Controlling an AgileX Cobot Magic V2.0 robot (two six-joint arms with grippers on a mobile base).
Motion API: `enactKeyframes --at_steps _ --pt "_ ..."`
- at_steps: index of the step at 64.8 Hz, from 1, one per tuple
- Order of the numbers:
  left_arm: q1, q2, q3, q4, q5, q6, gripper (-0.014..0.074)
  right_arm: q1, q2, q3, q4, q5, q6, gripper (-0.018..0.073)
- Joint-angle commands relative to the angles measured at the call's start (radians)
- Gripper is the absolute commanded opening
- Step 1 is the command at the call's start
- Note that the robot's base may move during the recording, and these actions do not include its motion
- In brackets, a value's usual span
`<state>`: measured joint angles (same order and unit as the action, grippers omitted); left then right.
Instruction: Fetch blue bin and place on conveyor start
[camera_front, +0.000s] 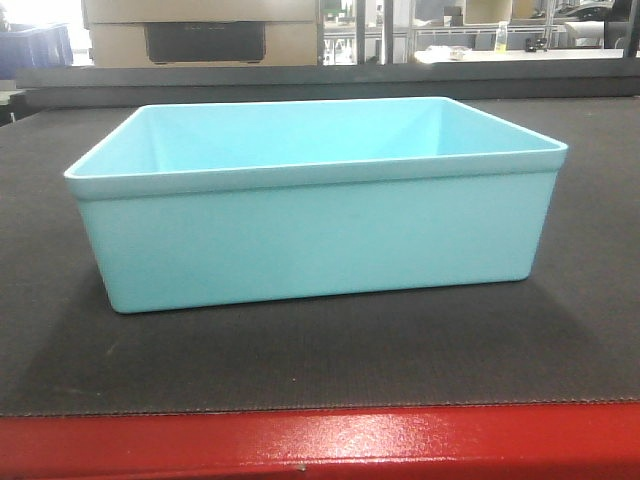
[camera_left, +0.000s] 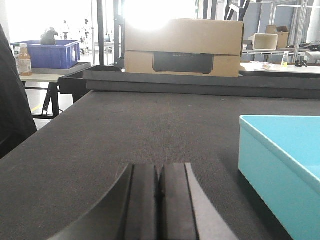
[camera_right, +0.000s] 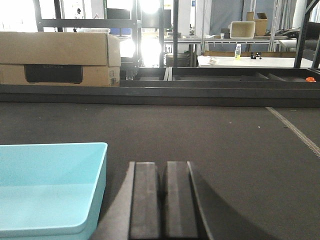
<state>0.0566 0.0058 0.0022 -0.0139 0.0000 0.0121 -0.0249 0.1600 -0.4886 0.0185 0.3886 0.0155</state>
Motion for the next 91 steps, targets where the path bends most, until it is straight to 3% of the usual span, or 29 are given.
enactKeyframes --at_steps 1,16,29,41,91 --pt "0.001 -0.006 -0.002 -0.008 -0.02 0.004 -0.0111 -0.003 -0.003 0.002 -0.025 -0.015 -0.005 -0.0158" --pt "0.001 -0.006 -0.002 -0.008 -0.02 0.004 -0.0111 -0.058 -0.021 0.064 -0.004 -0.087 -0.005 -0.0158" --pt "0.001 -0.006 -0.002 -0.008 -0.02 0.004 -0.0111 -0.112 -0.12 0.329 0.063 -0.269 -0.005 -0.0158" --pt "0.001 -0.006 -0.002 -0.008 -0.02 0.004 -0.0111 -0.116 -0.16 0.489 0.065 -0.335 -0.005 -0.0158" --pt "0.001 -0.006 -0.002 -0.008 -0.02 0.004 -0.0111 -0.116 -0.16 0.489 0.065 -0.367 -0.005 -0.0158"
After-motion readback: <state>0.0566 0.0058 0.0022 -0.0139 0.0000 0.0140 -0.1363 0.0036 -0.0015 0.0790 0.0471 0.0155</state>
